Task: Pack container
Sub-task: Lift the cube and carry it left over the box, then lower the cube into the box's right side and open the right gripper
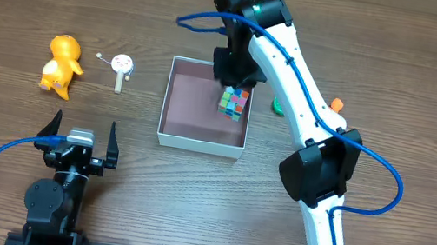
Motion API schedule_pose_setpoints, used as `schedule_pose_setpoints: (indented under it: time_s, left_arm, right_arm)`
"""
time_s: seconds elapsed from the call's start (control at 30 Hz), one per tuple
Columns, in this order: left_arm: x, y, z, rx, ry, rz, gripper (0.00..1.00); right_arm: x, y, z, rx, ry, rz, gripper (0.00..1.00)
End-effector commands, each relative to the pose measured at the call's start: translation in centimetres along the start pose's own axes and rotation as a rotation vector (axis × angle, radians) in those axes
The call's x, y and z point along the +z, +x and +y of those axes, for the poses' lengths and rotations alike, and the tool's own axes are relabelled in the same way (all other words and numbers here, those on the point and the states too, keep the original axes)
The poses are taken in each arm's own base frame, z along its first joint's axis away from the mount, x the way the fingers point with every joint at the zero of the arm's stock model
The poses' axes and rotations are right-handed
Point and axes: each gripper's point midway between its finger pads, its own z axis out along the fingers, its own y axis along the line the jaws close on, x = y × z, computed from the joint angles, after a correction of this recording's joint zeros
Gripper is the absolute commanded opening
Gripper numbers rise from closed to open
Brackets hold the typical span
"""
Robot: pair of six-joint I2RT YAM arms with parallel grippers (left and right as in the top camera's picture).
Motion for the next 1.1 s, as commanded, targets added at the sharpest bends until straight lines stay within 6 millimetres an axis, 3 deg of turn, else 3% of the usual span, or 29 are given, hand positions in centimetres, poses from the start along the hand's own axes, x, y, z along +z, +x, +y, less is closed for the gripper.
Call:
schedule_pose_setpoints:
  time_s: [0.0, 0.43, 0.9, 1.07]
  left_arm:
    - [0.0, 0.1, -0.2, 0.016, 0.011, 0.001, 1.0]
    - [0.0, 0.1, -0.2, 0.016, 0.011, 0.001, 1.0]
    - [0.0, 0.1, -0.2, 0.016, 0.011, 0.001, 1.0]
    - [0.0, 0.1, -0.2, 0.016, 0.011, 0.001, 1.0]
  right_arm:
    - [-0.8, 0.0, 0.2, 0.0, -0.017, -0.011, 0.04]
    - [4.2, 3.7, -1.5, 0.013, 0.063, 0.19, 0.04]
    - [4.6, 3.3, -1.3, -0.008, 0.048, 0.174, 0.04]
    - [4.4, 4.2, -1.7, -0.006, 0.07, 0.21, 0.04]
